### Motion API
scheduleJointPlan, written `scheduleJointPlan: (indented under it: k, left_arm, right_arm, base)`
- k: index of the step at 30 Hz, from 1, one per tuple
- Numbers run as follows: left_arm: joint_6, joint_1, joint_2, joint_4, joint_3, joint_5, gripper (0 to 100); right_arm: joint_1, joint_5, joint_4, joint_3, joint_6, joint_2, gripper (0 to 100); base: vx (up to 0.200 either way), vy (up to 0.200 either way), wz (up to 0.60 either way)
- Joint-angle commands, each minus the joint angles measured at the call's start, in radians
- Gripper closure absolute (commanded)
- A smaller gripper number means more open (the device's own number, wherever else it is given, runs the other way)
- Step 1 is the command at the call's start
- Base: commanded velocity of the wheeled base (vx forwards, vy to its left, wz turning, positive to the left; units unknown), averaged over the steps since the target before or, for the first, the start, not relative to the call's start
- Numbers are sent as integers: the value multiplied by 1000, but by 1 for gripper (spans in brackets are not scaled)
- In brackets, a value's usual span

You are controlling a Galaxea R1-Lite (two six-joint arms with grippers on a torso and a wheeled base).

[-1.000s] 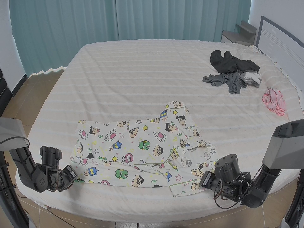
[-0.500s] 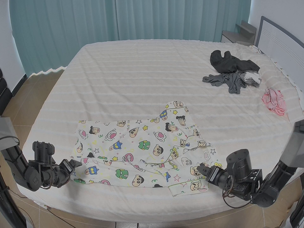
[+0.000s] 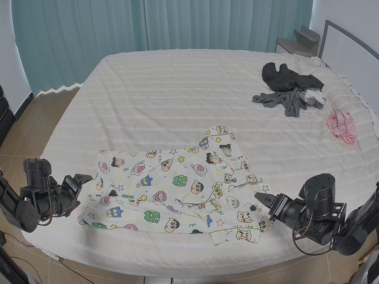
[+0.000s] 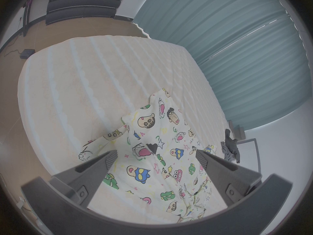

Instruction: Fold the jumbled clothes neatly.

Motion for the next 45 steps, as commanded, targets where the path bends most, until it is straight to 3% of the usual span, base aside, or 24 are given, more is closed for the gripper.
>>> scheduleJointPlan:
  k: [1,11,18,26,31,34,35,36,39,41,44,45]
  left_arm:
    - [-13,11,-22,-1,-7,-16,0]
    - [-54,37,-56,-9,-13,-64,0]
    - [24,57,-50,-10,-41,-69,0]
    - [222,105,12,-7,-128,-112,0]
    - [480,137,114,6,-162,-219,0]
    - [645,157,196,72,-228,-234,0]
    - [655,157,199,78,-232,-234,0]
    - [708,168,231,163,-304,-271,0]
    - [710,174,248,321,-426,-346,0]
    - [719,183,272,497,-554,-418,0]
    - [725,183,311,575,-645,-428,0]
    - [770,183,357,597,-700,-429,0]
  right_arm:
    - [1,0,-1,1,1,-11,0]
    - [2,0,-7,3,1,-14,0]
    - [2,-2,-1,6,0,-13,0]
    - [2,0,-1,4,0,-8,0]
    - [4,-2,-1,4,-2,-2,0]
    - [4,-2,-1,4,-2,-2,0]
    - [4,-2,-1,4,-2,-2,0]
    - [4,-2,-1,6,-2,-4,0]
    - [4,-2,0,6,-3,-5,0]
    - [5,0,0,7,-5,-8,0]
    - [8,-2,0,7,-6,-11,0]
    - [17,-2,0,9,-6,-13,0]
  base:
    - [0,0,0]
    - [40,0,0]
    - [200,0,0]
    - [200,0,0]
    - [40,0,0]
    - [0,0,0]
    - [0,0,0]
    - [0,0,0]
    - [0,0,0]
    - [0,0,0]
    - [0,0,0]
    - [0,0,0]
